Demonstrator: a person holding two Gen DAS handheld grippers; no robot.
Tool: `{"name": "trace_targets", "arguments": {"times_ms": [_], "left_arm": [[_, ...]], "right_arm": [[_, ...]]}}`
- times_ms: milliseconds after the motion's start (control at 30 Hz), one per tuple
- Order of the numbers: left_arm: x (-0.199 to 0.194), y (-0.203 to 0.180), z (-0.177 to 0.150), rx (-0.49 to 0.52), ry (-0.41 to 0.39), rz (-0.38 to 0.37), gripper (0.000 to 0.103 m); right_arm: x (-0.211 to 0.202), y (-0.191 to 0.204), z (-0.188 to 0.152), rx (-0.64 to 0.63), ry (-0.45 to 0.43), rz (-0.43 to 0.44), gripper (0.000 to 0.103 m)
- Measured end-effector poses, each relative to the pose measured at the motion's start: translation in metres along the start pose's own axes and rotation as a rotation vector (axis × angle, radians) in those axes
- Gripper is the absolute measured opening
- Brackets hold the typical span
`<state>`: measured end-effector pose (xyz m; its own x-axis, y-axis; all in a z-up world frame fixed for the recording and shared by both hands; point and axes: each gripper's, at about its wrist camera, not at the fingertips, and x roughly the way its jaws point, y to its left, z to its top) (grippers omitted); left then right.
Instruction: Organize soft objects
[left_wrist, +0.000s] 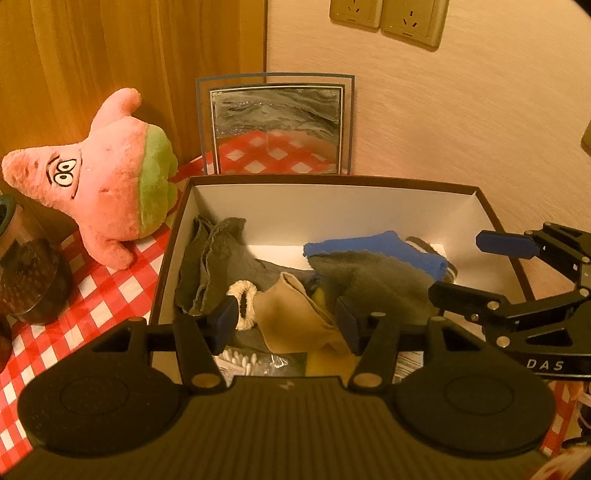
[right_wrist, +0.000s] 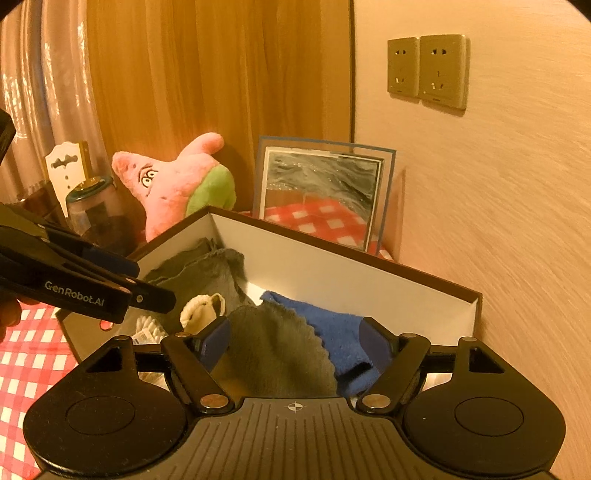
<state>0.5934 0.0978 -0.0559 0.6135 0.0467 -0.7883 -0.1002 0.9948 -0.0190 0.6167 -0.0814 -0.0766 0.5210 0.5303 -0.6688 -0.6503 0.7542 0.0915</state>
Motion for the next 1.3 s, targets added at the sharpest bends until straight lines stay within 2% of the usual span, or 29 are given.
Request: {"name": "trace_targets", "arguments": {"times_ms": [267,433,600,867,1200,1300], "left_arm": [[-0.024,-0.008,-0.011,-0.001,-0.032,0.002,0.062],[-0.049,-0.015,-0.026,0.004,-0.064,0.007,0.062],[-0.076,-0.021,-0.046,0.008,-0.094,0.035,0.063],[-0.128,-0.026,-0.083,-0.023,-0.163,0.070,0.078],[-0.177,-0.028,-0.126,-0.033,-0.183,0.104,0.079],[-0.194,-0.026,-0.140,-0.047,-0.183,0.093,0.079]], "right_arm": [[-0.026,0.004,-0.008,0.032,-0.007,-0.009,0.076],[-0.052,0.009,-0.015,0.072,-0.028,-0.008,0.077],[-0.080,0.018,-0.025,0.102,-0.036,-0.020,0.076],[-0.121,0.035,-0.044,0.113,-0.059,-0.039,0.077],[-0.165,0.065,-0.069,0.174,-0.093,-0.058,0.077],[-0.177,0.077,-0.075,0.200,-0.090,-0.061,0.077]]}}
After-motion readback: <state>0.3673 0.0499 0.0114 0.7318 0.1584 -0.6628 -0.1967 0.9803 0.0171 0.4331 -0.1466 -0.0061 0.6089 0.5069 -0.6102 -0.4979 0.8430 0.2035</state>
